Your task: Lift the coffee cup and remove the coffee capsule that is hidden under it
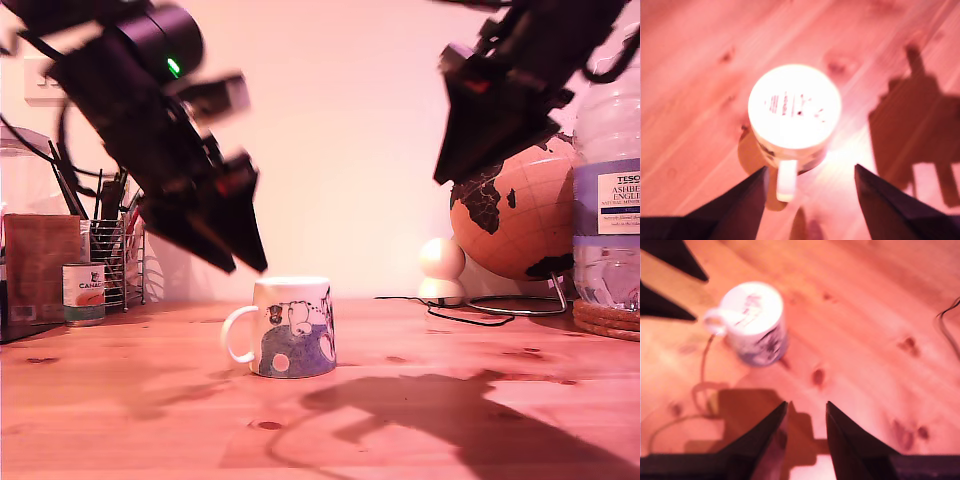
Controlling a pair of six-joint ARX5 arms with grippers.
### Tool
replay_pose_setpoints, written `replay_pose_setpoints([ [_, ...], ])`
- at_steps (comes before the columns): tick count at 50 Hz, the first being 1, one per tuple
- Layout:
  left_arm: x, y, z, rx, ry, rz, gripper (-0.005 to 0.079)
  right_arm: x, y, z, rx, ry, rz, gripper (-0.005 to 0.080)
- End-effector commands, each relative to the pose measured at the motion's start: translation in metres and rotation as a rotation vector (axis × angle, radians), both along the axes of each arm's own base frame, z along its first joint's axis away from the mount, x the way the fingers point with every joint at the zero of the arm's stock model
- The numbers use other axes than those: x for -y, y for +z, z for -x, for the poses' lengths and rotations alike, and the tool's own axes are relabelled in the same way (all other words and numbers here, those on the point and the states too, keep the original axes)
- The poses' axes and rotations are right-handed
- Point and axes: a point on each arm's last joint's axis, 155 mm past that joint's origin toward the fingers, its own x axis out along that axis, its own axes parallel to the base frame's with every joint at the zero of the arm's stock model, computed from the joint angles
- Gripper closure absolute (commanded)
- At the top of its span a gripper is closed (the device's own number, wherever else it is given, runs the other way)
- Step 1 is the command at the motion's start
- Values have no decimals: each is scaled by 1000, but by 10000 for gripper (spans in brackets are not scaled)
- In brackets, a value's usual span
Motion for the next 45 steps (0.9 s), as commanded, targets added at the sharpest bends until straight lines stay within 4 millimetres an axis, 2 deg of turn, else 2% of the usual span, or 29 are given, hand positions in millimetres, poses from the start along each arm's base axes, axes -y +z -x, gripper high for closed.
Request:
replay_pose_setpoints([
  [1,-2,-15,-2,-20,-13,-37,237,-7,2,-6,17,15,2,517],
  [9,-5,-33,-2,-64,-24,-90,237,-11,2,-16,35,20,4,517],
  [23,-3,-55,-6,-86,-33,-107,238,-14,-4,-22,36,20,3,517],
  [38,3,-53,-17,-40,-47,-95,243,-16,-3,-26,50,20,-4,517],
  [45,5,-50,-21,-27,-56,-95,285,-17,0,-28,64,20,-11,517],
])
